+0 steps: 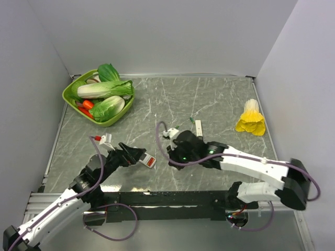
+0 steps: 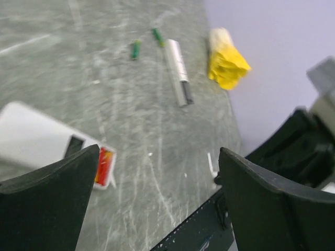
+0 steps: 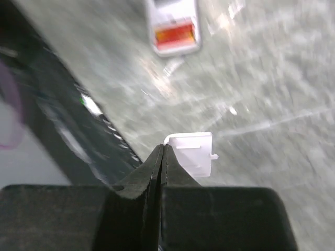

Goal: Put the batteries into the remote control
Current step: Turn over the battery cover at the center of the board.

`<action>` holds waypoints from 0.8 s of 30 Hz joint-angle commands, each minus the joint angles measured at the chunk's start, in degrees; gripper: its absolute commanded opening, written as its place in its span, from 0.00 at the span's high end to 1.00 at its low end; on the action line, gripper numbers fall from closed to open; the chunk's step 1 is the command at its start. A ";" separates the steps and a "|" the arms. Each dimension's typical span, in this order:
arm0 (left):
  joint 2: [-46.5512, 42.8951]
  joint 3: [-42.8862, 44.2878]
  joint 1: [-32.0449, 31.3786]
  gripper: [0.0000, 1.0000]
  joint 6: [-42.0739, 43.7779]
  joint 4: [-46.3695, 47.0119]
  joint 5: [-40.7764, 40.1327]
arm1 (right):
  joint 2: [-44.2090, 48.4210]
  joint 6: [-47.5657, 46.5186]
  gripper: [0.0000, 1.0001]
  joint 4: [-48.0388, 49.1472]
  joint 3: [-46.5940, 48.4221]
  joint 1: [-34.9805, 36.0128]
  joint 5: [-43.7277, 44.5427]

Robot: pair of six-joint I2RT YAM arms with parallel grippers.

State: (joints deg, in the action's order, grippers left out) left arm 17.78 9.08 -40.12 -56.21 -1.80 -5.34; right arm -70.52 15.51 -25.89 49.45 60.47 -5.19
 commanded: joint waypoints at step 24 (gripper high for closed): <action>26.97 8.32 -2.76 0.01 37.72 45.06 46.42 | 19.81 17.80 1.00 47.61 -15.09 -16.61 -43.06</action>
State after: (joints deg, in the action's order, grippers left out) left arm 46.15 13.78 -41.12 -30.55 48.90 41.63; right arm -50.52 29.67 16.38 33.93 44.84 -45.41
